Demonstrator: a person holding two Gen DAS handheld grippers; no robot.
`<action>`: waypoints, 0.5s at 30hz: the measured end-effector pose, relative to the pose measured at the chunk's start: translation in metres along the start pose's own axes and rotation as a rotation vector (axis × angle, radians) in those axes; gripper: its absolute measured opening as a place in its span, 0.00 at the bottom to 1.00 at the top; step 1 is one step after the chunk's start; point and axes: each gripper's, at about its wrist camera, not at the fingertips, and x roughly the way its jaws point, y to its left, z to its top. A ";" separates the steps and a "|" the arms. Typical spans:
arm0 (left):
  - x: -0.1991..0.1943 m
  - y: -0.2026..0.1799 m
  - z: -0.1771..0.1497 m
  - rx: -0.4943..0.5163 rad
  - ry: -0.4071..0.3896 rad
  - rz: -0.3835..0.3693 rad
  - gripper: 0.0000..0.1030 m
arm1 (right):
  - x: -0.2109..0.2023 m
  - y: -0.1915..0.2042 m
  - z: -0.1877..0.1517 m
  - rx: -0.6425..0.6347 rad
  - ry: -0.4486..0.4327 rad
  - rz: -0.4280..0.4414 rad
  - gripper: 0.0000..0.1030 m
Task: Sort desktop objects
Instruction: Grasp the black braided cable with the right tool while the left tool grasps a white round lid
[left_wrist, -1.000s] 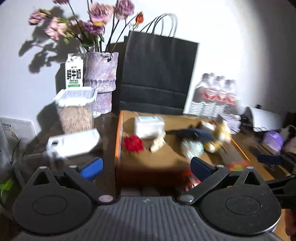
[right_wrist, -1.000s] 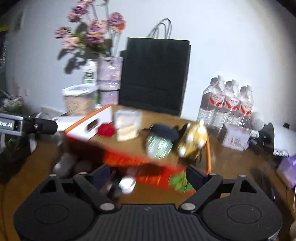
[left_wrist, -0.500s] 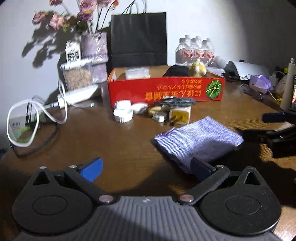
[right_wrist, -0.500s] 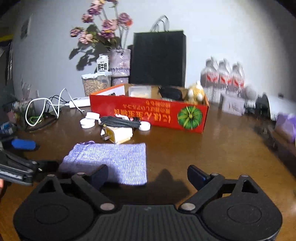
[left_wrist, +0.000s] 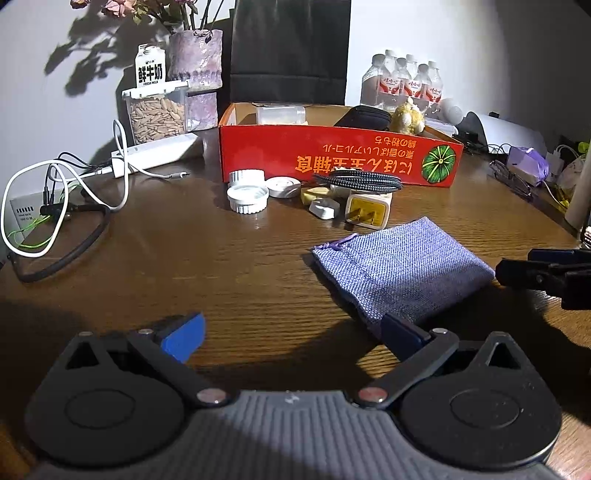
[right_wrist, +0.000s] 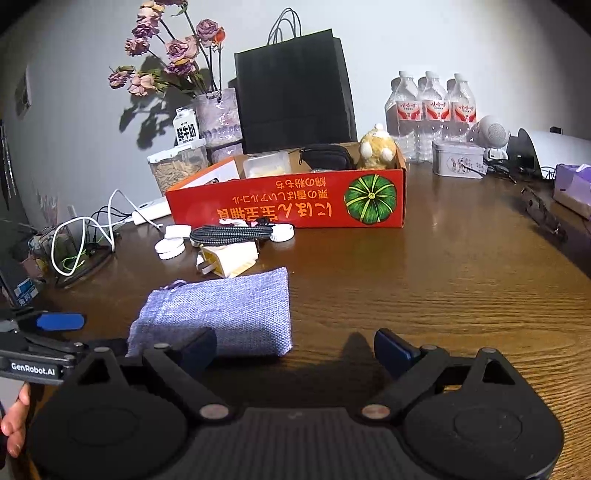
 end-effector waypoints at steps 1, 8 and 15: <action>-0.001 0.000 0.000 0.003 -0.006 0.000 1.00 | 0.001 0.000 0.001 -0.001 0.004 -0.007 0.89; 0.007 0.008 0.038 0.061 -0.125 0.014 1.00 | 0.024 0.015 0.040 -0.104 -0.022 -0.006 0.89; 0.065 0.033 0.092 0.061 -0.081 -0.028 1.00 | 0.082 0.026 0.089 -0.073 0.051 0.107 0.89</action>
